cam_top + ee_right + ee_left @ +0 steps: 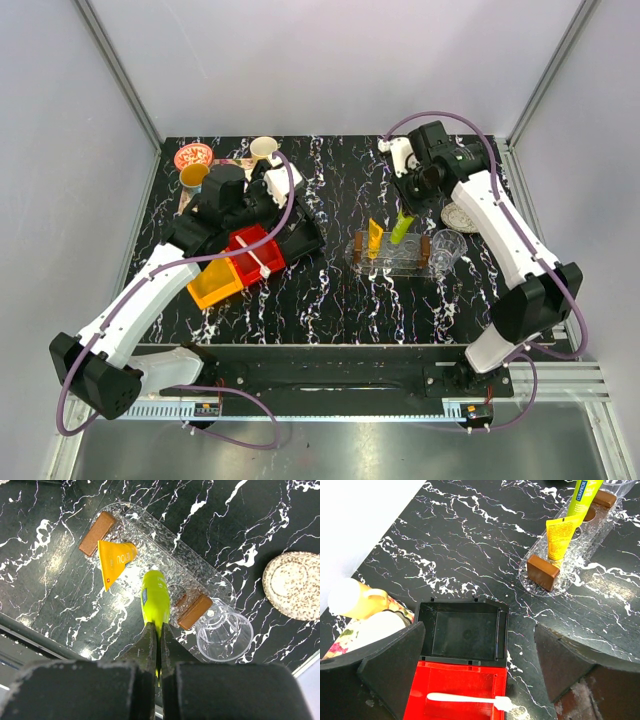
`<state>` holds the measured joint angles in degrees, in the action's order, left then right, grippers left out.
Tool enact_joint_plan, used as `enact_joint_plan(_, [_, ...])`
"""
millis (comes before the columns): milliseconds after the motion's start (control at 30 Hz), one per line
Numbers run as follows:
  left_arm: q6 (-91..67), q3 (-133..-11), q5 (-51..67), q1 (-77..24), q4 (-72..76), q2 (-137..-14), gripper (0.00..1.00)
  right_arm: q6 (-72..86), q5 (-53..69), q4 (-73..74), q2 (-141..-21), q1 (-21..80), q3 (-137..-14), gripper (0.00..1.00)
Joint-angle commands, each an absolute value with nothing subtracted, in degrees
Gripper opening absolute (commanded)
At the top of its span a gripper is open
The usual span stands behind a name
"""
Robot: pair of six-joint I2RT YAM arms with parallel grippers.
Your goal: Prepare toiletry sets of a toothbrush and toothpaste on the tray
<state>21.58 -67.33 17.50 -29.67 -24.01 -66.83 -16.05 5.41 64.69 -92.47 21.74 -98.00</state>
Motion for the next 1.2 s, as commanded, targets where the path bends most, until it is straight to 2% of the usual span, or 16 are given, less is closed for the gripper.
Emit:
enact_joint_plan(0, [22.6,-66.9,16.3,-29.4,-22.6,-65.7,0.96,-17.6,7.4,65.1,-93.0,21.5,-100.2,0.00])
enact_joint_plan(1167, [22.8,-66.0,16.3,-28.7,-22.3,-65.6,0.95,-18.1,8.7,65.5,-96.6,21.4,-101.4,0.00])
